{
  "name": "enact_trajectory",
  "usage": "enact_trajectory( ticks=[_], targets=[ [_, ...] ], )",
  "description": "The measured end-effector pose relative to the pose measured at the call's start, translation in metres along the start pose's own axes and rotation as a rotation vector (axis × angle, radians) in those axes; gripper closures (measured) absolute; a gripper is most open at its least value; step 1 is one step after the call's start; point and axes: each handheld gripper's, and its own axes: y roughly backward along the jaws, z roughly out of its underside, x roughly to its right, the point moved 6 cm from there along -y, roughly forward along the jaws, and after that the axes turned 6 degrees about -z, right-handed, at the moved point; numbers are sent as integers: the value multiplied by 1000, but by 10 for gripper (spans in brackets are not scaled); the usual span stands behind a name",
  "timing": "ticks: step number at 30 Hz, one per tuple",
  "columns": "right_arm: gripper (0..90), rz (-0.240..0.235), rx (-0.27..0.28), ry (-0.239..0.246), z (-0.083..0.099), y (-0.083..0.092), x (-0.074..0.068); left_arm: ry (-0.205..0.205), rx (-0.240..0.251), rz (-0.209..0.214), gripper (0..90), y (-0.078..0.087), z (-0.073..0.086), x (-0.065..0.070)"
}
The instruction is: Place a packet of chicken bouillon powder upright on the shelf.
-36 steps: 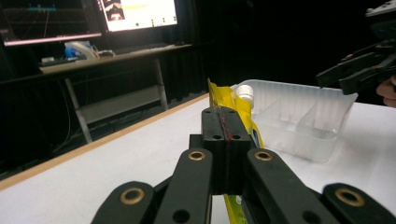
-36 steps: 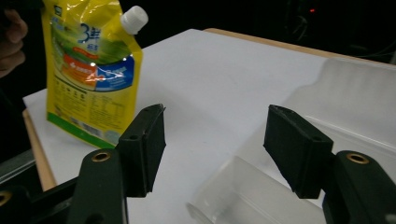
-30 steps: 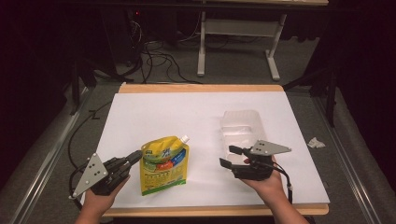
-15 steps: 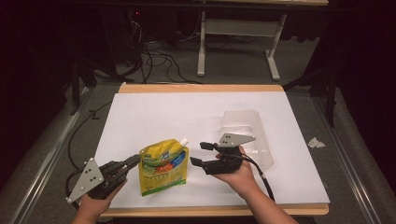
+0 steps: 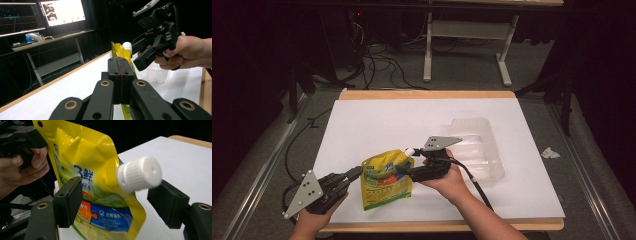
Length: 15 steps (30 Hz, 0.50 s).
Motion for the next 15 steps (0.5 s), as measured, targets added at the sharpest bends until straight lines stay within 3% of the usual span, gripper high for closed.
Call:
enact_trajectory(
  ticks=[7, 9, 15],
  targets=[
    [394, -47, 1, 1, -2, -8, -2, 12, -1, -4, 900, 0, 2, -3],
    [477, -73, -2, -5, -1, -10, -2, 13, -4, -7, 900, -1, 2, -4],
    [608, -79, -2, 12, 0, -7, -2, 34, -18, -44, 900, -1, 6, -10]
  ],
)
